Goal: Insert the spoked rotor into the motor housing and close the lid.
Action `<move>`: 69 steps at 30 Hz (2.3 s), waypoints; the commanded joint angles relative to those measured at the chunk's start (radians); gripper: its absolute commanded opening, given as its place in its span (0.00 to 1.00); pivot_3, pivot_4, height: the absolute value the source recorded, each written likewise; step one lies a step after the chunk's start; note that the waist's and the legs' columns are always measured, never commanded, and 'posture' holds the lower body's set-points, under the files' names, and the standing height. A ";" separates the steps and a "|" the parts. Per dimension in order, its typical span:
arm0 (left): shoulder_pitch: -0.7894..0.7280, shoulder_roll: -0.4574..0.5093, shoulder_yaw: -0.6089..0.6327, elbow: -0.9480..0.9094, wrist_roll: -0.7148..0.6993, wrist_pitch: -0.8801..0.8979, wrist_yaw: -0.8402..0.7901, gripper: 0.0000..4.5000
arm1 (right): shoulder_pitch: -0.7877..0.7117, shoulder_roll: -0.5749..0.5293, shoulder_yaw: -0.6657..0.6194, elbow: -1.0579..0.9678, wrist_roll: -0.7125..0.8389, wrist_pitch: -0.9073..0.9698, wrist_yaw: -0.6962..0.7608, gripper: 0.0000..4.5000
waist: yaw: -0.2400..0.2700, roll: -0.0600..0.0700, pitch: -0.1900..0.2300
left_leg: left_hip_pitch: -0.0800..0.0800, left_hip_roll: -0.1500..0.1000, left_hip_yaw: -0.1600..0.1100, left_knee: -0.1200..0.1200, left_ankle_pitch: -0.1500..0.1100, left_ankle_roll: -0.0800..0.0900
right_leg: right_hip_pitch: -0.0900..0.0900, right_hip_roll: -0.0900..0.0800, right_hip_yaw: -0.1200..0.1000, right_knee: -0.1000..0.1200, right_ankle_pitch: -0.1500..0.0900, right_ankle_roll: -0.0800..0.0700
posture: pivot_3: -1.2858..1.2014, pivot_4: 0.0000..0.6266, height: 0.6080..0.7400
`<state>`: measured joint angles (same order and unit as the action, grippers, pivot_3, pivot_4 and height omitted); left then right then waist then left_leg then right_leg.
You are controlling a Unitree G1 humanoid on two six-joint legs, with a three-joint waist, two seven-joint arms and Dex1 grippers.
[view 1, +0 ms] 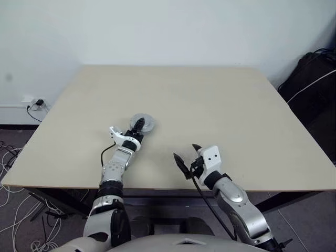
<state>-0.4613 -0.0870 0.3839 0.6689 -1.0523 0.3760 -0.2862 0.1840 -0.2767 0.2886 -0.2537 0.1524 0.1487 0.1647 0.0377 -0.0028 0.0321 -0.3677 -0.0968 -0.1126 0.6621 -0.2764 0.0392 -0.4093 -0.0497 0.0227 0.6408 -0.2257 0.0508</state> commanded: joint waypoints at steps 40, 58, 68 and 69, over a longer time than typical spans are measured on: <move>0.235 0.044 0.034 -0.268 0.296 0.327 0.199 0.99 | -0.009 0.152 -0.052 0.138 -0.154 -0.024 0.022 1.00 | -0.059 0.004 -0.021 | 0.026 0.006 0.002 -0.006 -0.008 -0.003 | 0.020 0.006 0.014 0.003 -0.005 0.002 | 0.52 0.00 1.00; 0.670 0.112 -0.449 -0.548 1.060 -0.603 0.317 0.99 | 0.109 0.202 -0.235 0.259 -0.263 -0.387 -0.242 1.00 | -0.022 0.010 -0.015 | 0.025 0.008 0.004 -0.007 -0.008 -0.005 | 0.018 0.007 0.015 0.003 -0.010 -0.006 | 0.52 0.00 1.00; 0.682 0.077 -0.428 -0.438 1.103 -0.869 0.353 0.99 | 0.178 0.237 -0.242 0.342 -0.211 -0.560 -0.220 1.00 | -0.015 0.010 -0.012 | 0.024 0.008 0.005 -0.007 -0.010 -0.003 | 0.018 0.007 0.015 0.002 -0.011 -0.006 | 0.52 0.00 1.00; 0.681 0.075 -0.428 -0.431 1.097 -0.878 0.349 0.99 | 0.177 0.241 -0.242 0.348 -0.206 -0.562 -0.218 1.00 | -0.016 0.009 -0.012 | 0.024 0.008 0.005 -0.007 -0.010 -0.003 | 0.018 0.007 0.015 0.002 -0.011 -0.006 | 0.52 0.00 1.00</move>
<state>0.2265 -0.0072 -0.0474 0.2414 0.0468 -0.4593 0.0636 0.3715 -0.0426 0.0496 0.1077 -0.0664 -0.3803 -0.0598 0.0218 0.0067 0.0203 -0.3440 -0.0884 -0.1078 0.6552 -0.2859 0.0363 -0.3910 -0.0429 0.0371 0.6431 -0.2371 0.0452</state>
